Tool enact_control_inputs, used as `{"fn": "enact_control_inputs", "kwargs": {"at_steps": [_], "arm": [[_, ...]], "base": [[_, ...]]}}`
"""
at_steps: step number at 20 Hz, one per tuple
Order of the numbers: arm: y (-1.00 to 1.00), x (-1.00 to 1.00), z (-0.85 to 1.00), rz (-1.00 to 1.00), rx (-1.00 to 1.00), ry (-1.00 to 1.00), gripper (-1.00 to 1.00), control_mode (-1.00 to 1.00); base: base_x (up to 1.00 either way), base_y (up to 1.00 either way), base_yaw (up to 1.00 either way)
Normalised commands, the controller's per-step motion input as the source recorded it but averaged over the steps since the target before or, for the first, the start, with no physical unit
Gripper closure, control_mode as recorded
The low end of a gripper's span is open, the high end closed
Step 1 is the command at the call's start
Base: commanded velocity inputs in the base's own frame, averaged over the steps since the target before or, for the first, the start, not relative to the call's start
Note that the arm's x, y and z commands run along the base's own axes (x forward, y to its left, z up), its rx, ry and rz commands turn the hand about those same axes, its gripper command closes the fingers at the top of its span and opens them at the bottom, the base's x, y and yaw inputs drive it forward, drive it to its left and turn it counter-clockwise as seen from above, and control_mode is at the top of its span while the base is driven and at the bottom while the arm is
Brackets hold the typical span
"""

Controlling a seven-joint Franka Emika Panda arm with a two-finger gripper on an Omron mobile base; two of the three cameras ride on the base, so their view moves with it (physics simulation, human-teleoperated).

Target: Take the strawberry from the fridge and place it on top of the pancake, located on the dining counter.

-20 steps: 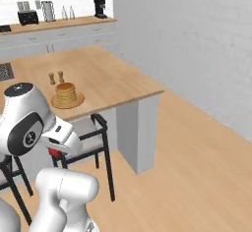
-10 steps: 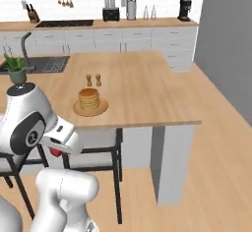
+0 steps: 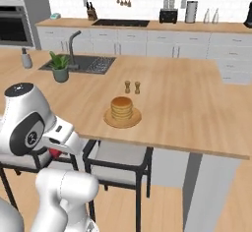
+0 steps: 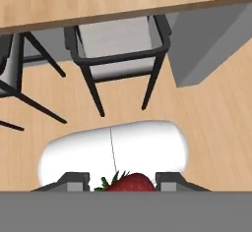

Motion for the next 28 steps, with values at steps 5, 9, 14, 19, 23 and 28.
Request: {"fn": "enact_control_inputs", "kwargs": {"at_steps": [5,9,14,19,23,28], "arm": [[0.0,0.0,0.0,0.0,0.0,0.0,1.0,1.0],[0.0,0.0,0.0,0.0,0.0,0.0,1.0,1.0],[0.0,0.0,0.0,0.0,0.0,0.0,1.0,1.0],[0.0,0.0,0.0,0.0,0.0,0.0,1.0,1.0],[0.0,0.0,0.0,0.0,0.0,0.0,1.0,1.0],[0.0,0.0,0.0,0.0,0.0,0.0,1.0,1.0]], "base": [[0.51,-0.34,0.01],[0.31,-0.22,-0.15],[0.4,-0.05,-0.25],[0.55,0.02,-0.15],[0.64,0.2,-0.02],[0.69,0.2,0.0]]}}
